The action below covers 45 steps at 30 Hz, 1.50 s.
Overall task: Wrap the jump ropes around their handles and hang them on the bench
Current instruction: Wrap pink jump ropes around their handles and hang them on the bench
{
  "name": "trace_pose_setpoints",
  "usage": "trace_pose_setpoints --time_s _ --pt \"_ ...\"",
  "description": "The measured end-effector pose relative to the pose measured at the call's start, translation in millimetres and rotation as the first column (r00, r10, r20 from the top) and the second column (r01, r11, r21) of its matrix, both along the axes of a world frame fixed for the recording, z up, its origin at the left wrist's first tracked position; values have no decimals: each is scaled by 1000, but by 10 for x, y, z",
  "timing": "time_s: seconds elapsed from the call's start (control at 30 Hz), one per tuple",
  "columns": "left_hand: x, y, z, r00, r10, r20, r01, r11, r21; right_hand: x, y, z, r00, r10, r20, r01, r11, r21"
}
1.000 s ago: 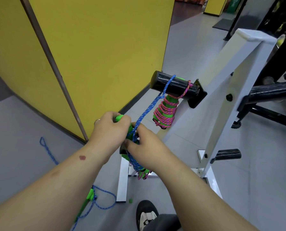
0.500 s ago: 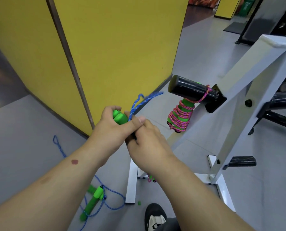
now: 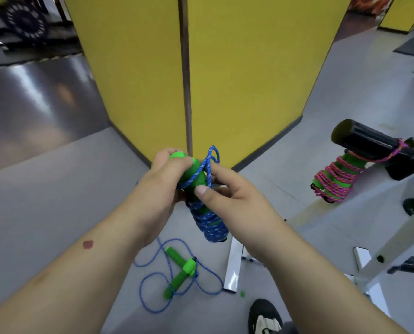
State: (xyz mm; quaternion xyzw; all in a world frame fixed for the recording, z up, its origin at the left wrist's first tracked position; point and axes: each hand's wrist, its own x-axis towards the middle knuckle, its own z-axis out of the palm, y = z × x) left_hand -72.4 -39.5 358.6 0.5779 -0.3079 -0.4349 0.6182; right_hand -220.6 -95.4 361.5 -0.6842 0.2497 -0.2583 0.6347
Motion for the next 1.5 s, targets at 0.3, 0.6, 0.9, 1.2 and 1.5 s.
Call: trace_pose_setpoints --time_s 0.3,0.6,0.9,1.2,1.5 --pt "306 440 -82 995 82 -49 -83 996 -26 518 167 -6 990 90 104 -111 971 210" --pt "507 338 -509 992 103 -74 -100 994 51 702 12 -345 987 -80 139 -2 858 513" --pt "576 210 -534 946 207 -249 -197 978 62 700 -187 -448 978 -126 165 17 839 544" --pt "375 150 -574 963 220 -156 -210 974 80 647 -218 -431 979 -167 120 71 822 565" --pt "369 137 -572 963 244 -119 -220 959 181 645 -174 -384 974 -137 183 -7 783 622"
